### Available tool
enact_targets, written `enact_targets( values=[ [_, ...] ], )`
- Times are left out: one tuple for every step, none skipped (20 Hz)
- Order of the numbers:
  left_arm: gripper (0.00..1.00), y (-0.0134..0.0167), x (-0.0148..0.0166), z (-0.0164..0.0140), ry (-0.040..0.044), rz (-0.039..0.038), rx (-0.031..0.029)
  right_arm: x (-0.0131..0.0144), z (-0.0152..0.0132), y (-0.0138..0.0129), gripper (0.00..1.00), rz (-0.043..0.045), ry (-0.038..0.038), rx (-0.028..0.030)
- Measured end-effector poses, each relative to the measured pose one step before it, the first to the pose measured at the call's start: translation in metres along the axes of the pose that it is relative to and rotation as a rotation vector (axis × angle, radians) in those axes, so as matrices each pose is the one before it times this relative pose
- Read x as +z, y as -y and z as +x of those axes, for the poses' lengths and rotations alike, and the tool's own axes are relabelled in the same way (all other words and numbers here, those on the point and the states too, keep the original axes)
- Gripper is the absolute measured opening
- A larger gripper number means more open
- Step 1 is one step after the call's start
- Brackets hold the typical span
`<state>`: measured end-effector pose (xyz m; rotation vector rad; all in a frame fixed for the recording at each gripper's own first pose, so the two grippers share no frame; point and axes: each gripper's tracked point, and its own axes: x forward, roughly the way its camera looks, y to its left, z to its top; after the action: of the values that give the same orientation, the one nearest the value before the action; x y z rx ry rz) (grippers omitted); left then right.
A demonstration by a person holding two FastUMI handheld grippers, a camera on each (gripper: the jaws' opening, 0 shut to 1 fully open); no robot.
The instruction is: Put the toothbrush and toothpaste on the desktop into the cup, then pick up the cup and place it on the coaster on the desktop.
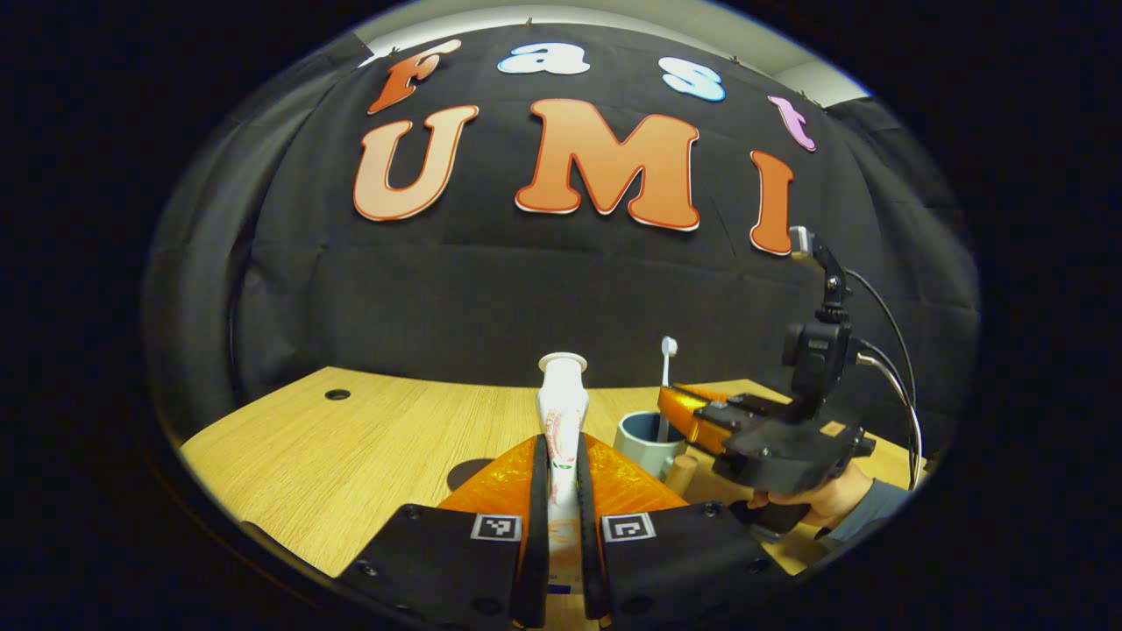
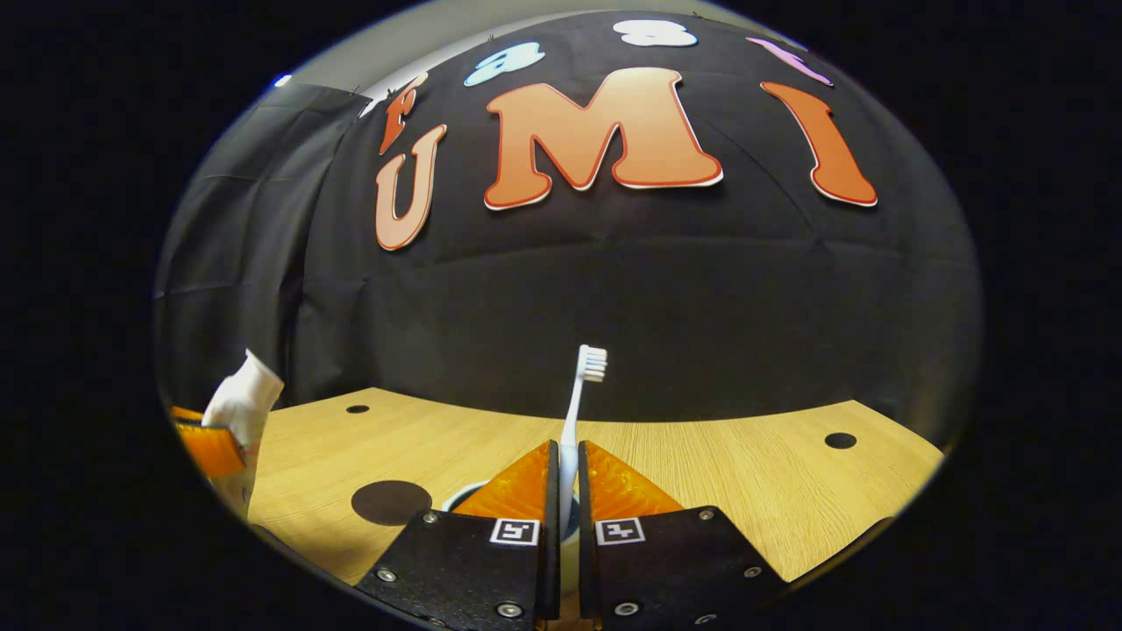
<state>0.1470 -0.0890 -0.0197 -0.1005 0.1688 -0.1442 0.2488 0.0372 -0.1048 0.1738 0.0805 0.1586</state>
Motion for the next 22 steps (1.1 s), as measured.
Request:
enact_targets(
  values=[
    [0.19,0.00650,0.00669,0.00480,0.02802,0.00379,-0.00504,-0.00502,-0.00366,0.00275,0.12,0.00354,-0.02585,0.00041],
    [0.19,0.00479,0.00803,0.00698,0.02527,0.00575,-0.00252,-0.00388,-0.00355,0.00197,0.15,0.00565,-0.01957,0.00194],
    [0.19,0.00173,0.00692,0.00698,0.02039,-0.00006,0.00162,-0.00168,-0.00430,0.00392,0.20,0.00117,-0.01309,-0.00109],
    [0.19,0.00262,0.00494,0.00637,0.01396,-0.00045,0.00030,-0.00004,-0.00404,0.00252,0.22,0.00513,-0.00530,0.00243],
    [0.19,0.00420,0.00329,0.00439,0.01545,-0.00472,-0.00321,-0.00072,-0.00457,0.00378,0.25,0.00178,-0.01058,-0.00352],
    [0.19,0.00384,0.00376,0.00437,0.01411,0.00027,-0.00328,-0.00064,-0.00425,0.00335,0.26,-0.00084,-0.00601,-0.00240],
    [0.19,0.00321,0.00345,0.00389,0.01609,-0.00343,-0.00133,0.00138,-0.00545,0.00365,0.29,0.00301,-0.00235,-0.00391],
    [0.19,0.00367,0.00537,0.00431,0.02027,-0.00444,-0.00419,0.00142,-0.00601,0.00462,0.31,-0.00190,-0.00397,-0.00780],
    [0.19,0.00242,0.00426,0.00665,0.02238,-0.00669,-0.00219,0.00080,-0.00638,0.00541,0.30,-0.00221,-0.00045,-0.00842],
    [0.19,0.00335,0.00488,0.00545,0.02740,-0.00707,-0.00404,0.00113,-0.00725,0.00460,0.36,-0.00082,-0.00224,-0.00644],
    [0.19,0.00496,0.00424,0.00403,0.02485,-0.00814,-0.00438,0.00051,-0.00711,0.00502,0.40,0.00313,0.00009,-0.00582],
    [0.19,0.00403,0.00382,0.00459,0.02134,-0.00555,-0.00612,0.00074,-0.00715,0.00471,0.43,0.00660,-0.00014,-0.00267],
    [0.19,0.00453,0.00265,0.00609,0.01658,-0.00648,-0.00652,0.00105,-0.00767,0.00334,0.47,0.00700,0.00214,-0.00016],
    [0.19,0.00345,0.00313,0.00498,0.01983,-0.00631,-0.00596,0.00068,-0.00678,0.00301,0.50,0.00439,0.00281,-0.00205],
    [0.19,0.00338,0.00410,0.00424,0.02180,-0.00360,-0.00687,0.00074,-0.00830,0.00304,0.55,-0.00239,0.00188,-0.00105],
    [0.19,0.00324,0.00411,0.00402,0.02256,-0.00371,-0.00863,0.00000,-0.00814,0.00327,0.58,-0.00756,0.00397,0.00097],
    [0.19,0.00322,0.00159,0.00490,0.01368,-0.00516,-0.01050,0.00218,-0.00835,0.00122,0.63,-0.00884,0.00428,0.00353],
    [0.19,0.00158,0.00218,0.00482,0.01122,-0.01043,-0.00936,0.00174,-0.00787,0.00045,0.62,-0.00641,0.00719,0.00621],
    [0.19,0.00119,0.00010,0.00644,0.00787,-0.00991,-0.01134,0.00331,-0.00695,-0.00030,0.69,-0.00548,0.00672,0.00787],
    [0.19,0.00103,-0.00084,0.00524,0.00491,-0.01219,-0.00884,0.00197,-0.00464,-0.00064,0.78,-0.00433,0.00302,0.00446],
    [0.19,0.00118,-0.00192,0.00499,-0.00077,-0.00942,-0.01386,0.00151,-0.00533,-0.00106,0.83,-0.00570,0.00054,0.00719],
    [0.19,0.00033,-0.00271,0.00520,-0.00426,-0.00488,-0.01248,0.00148,-0.00460,-0.00170,0.84,-0.00524,0.00358,0.00842]
  ],
)
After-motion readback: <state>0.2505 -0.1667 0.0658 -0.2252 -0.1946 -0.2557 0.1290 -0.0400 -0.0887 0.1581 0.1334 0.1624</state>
